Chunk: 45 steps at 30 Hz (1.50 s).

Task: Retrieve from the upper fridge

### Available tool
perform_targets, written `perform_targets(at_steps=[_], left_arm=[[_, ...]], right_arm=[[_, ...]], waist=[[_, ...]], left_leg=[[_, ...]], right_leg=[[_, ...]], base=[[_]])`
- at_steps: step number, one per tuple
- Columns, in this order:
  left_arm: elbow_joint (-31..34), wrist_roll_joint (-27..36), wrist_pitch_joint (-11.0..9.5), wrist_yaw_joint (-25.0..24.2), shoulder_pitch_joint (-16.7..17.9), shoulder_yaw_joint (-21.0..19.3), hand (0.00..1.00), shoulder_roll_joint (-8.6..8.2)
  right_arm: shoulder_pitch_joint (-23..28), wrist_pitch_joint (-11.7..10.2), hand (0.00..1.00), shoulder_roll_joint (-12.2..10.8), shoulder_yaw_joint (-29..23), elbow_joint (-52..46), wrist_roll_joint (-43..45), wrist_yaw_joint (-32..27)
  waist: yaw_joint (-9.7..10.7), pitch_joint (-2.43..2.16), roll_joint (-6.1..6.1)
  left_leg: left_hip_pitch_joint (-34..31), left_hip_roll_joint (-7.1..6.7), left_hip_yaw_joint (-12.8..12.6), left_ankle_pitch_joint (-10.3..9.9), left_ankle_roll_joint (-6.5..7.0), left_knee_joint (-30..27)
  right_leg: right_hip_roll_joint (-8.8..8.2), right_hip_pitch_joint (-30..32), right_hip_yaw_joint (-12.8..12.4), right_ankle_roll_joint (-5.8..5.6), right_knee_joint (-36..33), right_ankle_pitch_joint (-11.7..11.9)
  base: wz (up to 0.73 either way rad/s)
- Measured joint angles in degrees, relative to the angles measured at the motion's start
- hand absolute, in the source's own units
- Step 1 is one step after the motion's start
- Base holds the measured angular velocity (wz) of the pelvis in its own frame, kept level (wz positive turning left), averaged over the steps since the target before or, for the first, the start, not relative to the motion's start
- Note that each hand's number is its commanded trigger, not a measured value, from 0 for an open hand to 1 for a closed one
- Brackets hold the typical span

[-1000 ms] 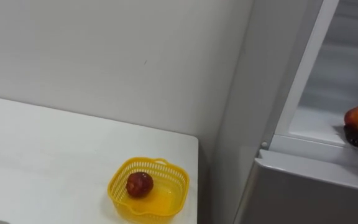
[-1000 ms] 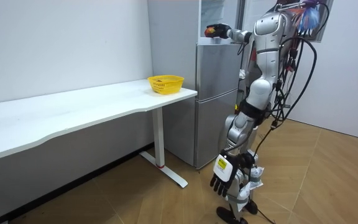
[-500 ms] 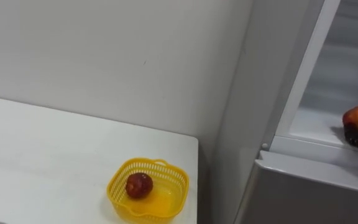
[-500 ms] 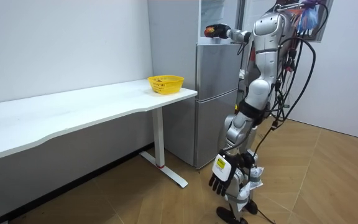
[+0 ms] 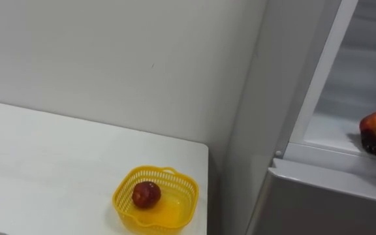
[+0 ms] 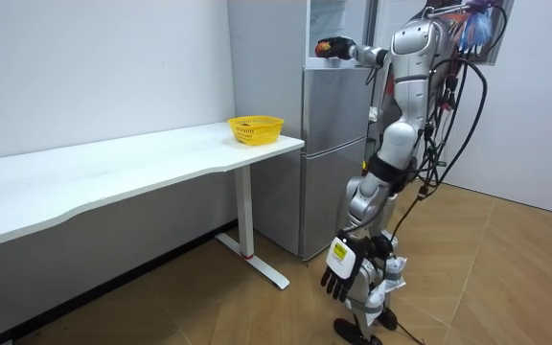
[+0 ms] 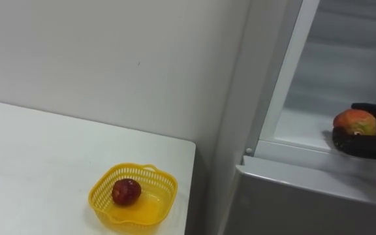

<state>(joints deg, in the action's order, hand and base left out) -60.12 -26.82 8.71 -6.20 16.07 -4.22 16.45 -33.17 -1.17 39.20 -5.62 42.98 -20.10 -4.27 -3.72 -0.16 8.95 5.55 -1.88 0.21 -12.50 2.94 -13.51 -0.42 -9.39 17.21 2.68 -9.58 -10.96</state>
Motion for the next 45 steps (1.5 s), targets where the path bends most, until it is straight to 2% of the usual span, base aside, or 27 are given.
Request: perform_targets(at_steps=[6,10,16,19,21,26,29,32,35,38,40,42,43,45], left_arm=[[0.0,-0.2,0.0,1.1,0.0,0.2,0.0,-0.07],[0.0,-0.2,0.0,1.9,-0.3,0.1,0.0,-0.48],[0.1,-0.2,0.0,2.4,-1.1,0.1,0.0,-0.56],[0.1,0.4,0.0,3.6,-0.9,1.1,0.0,-0.63],[-0.1,0.3,-0.4,4.7,-1.3,1.2,0.0,-1.26],[-0.2,0.2,-1.7,6.0,-2.1,1.2,0.0,-2.31],[-0.7,0.4,-1.8,6.1,-2.3,1.2,0.0,-2.54],[-3.2,0.3,-1.8,6.2,-2.9,1.2,0.0,-3.52],[-4.4,0.3,-2.6,6.5,-3.3,1.2,0.0,-4.48],[-4.7,0.3,-3.3,6.6,-3.4,1.2,0.0,-4.51],[-5.3,0.3,-3.9,6.8,-3.4,1.5,0.0,-4.49],[-6.7,0.3,-4.2,6.7,-3.9,1.8,0.0,-4.39],[-6.7,0.3,-4.2,6.7,-4.0,1.8,0.0,-4.35],[-6.7,0.3,-4.2,6.7,-4.3,2.1,0.0,-4.2]], right_arm=[[0.0,0.0,1.0,0.0,2.3,-3.1,-0.7,-3.1],[0.2,0.1,1.0,-0.6,2.8,-5.8,-0.8,-5.3],[5.5,1.8,1.0,-1.5,2.8,-19.7,1.6,-9.7],[7.8,2.2,1.0,-4.1,2.8,-28.7,5.8,-13.3],[9.5,2.1,1.0,-5.5,2.8,-34.8,10.5,-16.4],[10.8,1.8,1.0,-9.5,2.2,-43.7,17.4,-21.4],[13.9,0.5,1.0,-11.4,2.0,-53.0,20.2,-25.0],[15.6,-2.0,1.0,-14.1,2.0,-58.4,27.4,-28.4],[17.1,-4.1,1.0,-15.5,2.0,-61.3,32.8,-30.3],[17.5,-4.8,1.0,-16.7,2.0,-63.7,38.0,-30.6],[17.6,-5.5,1.0,-16.8,2.2,-65.6,39.9,-30.6],[17.7,-6.4,1.0,-16.8,2.5,-68.1,42.9,-30.7],[17.7,-6.6,1.0,-16.8,2.8,-68.6,43.6,-30.6],[17.7,-7.1,1.0,-16.8,4.5,-70.0,47.3,-29.6]], waist=[[-0.3,-0.18,-1.14],[-0.6,-0.05,-1.8],[0.2,-0.3,-2.21],[0.5,-0.35,-2.47],[0.5,-0.28,-2.57],[0.5,-0.04,-2.91],[0.5,-0.01,-3.45],[0.5,-0.58,-4.59],[0.5,-0.36,-5.55],[0.7,-0.16,-5.93],[0.5,-0.24,-5.63],[0.5,-0.1,-5.18],[0.4,-0.08,-5.67],[0.3,-0.17,-4.54]], left_leg=[[0.2,0.22,-1.1,0.0,-0.01,0.7],[0.3,0.3,-1.6,0.0,-0.03,0.9],[-0.2,0.4,-1.9,0.2,-0.27,1.8],[-0.1,0.48,-1.8,0.3,-0.3,1.6],[-0.2,0.44,-1.8,0.2,-0.29,1.7],[-0.1,0.43,-1.9,0.2,-0.25,1.8],[-0.3,0.47,-1.9,0.2,-0.26,1.8],[-0.1,0.44,-2.0,0.2,-0.22,1.9],[0.1,0.44,-2.1,0.1,-0.13,2.0],[0.0,0.56,-2.6,0.2,-0.21,1.9],[0.0,0.59,-2.9,0.2,-0.24,1.9],[0.0,0.62,-3.2,0.3,-0.34,1.9],[0.0,0.63,-3.3,0.3,-0.36,1.9],[0.0,0.69,-3.3,0.3,-0.41,1.9]], right_leg=[[0.26,0.3,-1.4,0.06,-0.2,0.1],[0.39,0.5,-1.7,0.1,-0.2,0.1],[0.25,1.6,-1.4,0.15,-0.4,0.1],[0.35,1.7,-1.7,0.16,-0.4,0.1],[0.34,1.7,-1.8,0.16,-0.4,0.1],[0.42,1.8,-2.3,0.15,-0.4,0.1],[0.44,2.0,-2.4,0.15,-0.4,0.1],[0.42,1.9,-2.6,0.11,-0.5,0.2],[0.37,1.7,-2.7,0.09,-0.9,0.2],[0.34,2.3,-3.0,0.1,-1.4,0.2],[0.32,2.4,-3.1,0.14,-1.4,0.1],[0.35,2.4,-3.1,0.23,-1.1,0.1],[0.35,2.5,-3.1,0.31,-1.0,0.0],[0.38,2.9,-3.1,0.42,-1.0,-0.2]], base=[[-0.09],[-0.05],[-0.02],[-0.02],[0.0],[-0.01],[0.0],[-0.02],[-0.01],[-0.09],[-0.07],[-0.05],[0.0],[0.0]])
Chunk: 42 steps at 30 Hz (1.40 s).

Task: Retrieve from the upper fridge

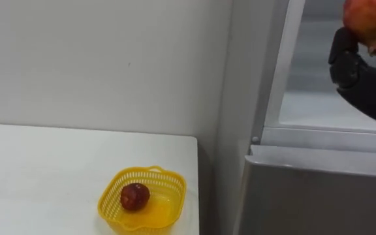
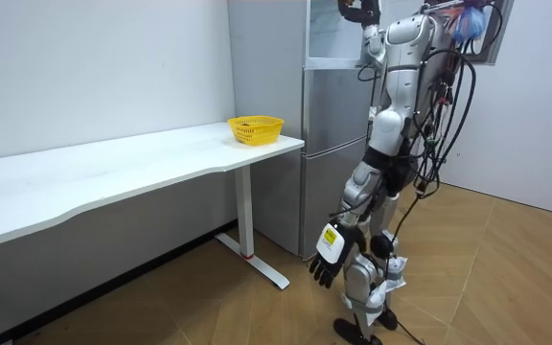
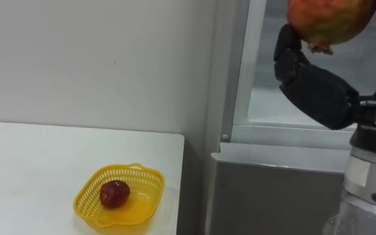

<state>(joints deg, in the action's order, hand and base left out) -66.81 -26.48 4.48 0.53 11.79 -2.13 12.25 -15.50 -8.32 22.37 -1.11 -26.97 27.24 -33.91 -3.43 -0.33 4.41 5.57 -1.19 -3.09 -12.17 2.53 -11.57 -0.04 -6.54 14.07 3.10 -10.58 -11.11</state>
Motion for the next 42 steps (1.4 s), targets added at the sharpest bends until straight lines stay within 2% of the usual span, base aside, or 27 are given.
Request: perform_targets(at_steps=[4,9,12,19,29,32,35,42], left_arm=[[-0.1,0.1,-0.1,-0.2,-1.4,1.9,0.0,0.12],[-2.2,0.0,-0.6,-1.3,-5.4,5.1,0.0,0.94],[-2.1,0.0,-0.9,-1.9,-5.9,6.8,0.0,1.82],[-1.9,-0.1,-1.0,-4.3,-5.4,6.8,0.0,2.6],[-1.7,-0.1,-1.4,-5.2,-5.7,7.1,0.0,2.86],[-1.8,-0.3,-1.3,-5.6,-5.7,7.9,0.0,3.05],[-1.7,-0.6,-1.3,-6.2,-5.8,8.0,0.0,3.06],[-1.3,-0.6,-1.0,-7.3,-5.7,8.0,0.0,3.05]], right_arm=[[-0.1,-0.3,1.0,0.0,4.3,-0.5,3.5,3.6],[-0.2,-0.4,1.0,0.0,10.4,-0.5,6.6,9.2],[-0.9,-0.3,1.0,0.0,13.0,-0.3,7.0,12.2],[-4.1,0.2,1.0,0.3,14.6,5.1,9.9,16.9],[-5.4,0.3,1.0,-0.1,18.0,16.1,11.5,18.8],[-5.4,0.8,1.0,-0.1,19.0,18.7,11.5,19.1],[-5.4,0.8,1.0,-0.1,20.8,22.1,11.7,19.5],[-5.4,1.0,1.0,-0.1,25.6,30.2,14.8,22.8]], waist=[[-0.6,0.08,1.35],[-3.3,0.23,2.22],[-4.3,0.33,2.56],[-5.5,0.89,3.59],[-8.2,0.86,3.71],[-9.2,1.03,3.47],[-9.3,1.24,3.14],[-9.8,1.23,3.13]], left_leg=[[-0.1,0.03,0.1,0.0,-0.02,0.0],[-0.5,-0.04,0.6,0.0,0.02,0.2],[-1.1,-0.05,0.8,0.0,0.01,0.2],[-1.4,-0.06,1.1,0.0,0.01,0.2],[-2.3,-0.22,2.2,-0.1,0.02,-0.3],[-2.2,-0.33,2.5,0.0,0.02,-0.3],[-2.1,-0.55,3.3,0.0,0.05,-0.4],[-2.2,-0.53,3.4,0.0,0.03,-0.4]], right_leg=[[0.09,-0.4,0.1,0.07,-0.1,0.0],[0.02,-0.1,0.3,0.06,-0.1,0.0],[0.06,0.5,0.3,0.06,-0.2,0.0],[-0.03,0.7,1.0,0.05,-0.3,0.1],[-0.16,0.9,2.1,0.02,-0.2,0.1],[-0.24,0.7,2.5,0.02,-0.1,0.1],[-0.42,0.3,3.3,-0.02,-0.1,0.0],[-0.4,0.5,3.2,-0.06,-0.1,0.0]], base=[[0.0],[0.02],[0.02],[0.02],[0.06],[0.04],[0.11],[0.01]])
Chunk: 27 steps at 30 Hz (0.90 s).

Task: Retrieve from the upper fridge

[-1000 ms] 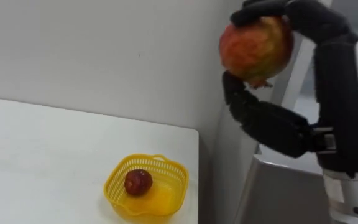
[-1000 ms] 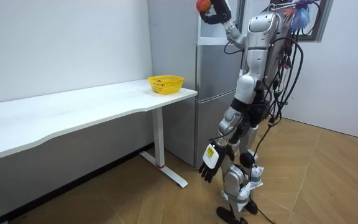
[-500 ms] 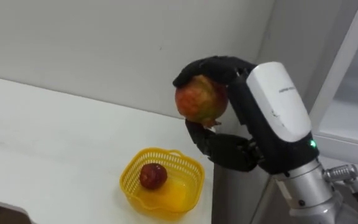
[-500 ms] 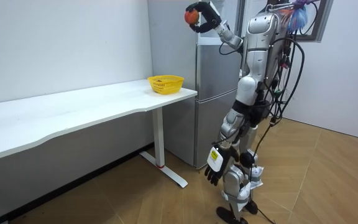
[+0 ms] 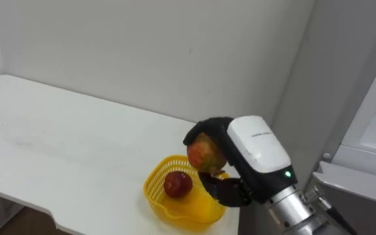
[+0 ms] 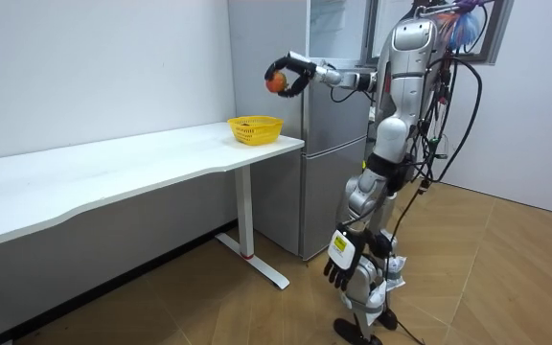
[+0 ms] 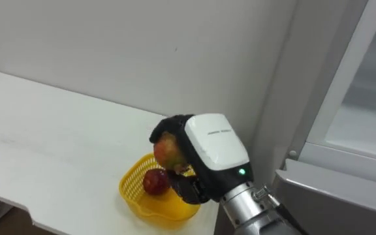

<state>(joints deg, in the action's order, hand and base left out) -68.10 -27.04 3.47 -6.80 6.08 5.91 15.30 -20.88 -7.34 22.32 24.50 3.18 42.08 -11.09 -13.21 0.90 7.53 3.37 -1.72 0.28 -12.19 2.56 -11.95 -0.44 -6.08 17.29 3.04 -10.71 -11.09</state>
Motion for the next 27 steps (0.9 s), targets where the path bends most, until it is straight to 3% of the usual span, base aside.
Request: perform_targets(at_steps=[27], left_arm=[[4.0,-0.1,0.1,-0.5,0.0,1.1,0.0,1.18]], right_arm=[[0.0,3.5,1.0,0.0,3.5,7.2,1.2,4.4]], waist=[[-0.5,-0.14,-0.09]], left_leg=[[-0.8,-0.01,0.1,0.0,0.0,-0.8]], right_leg=[[0.0,0.2,0.2,0.03,0.1,0.0]], base=[[0.0]])
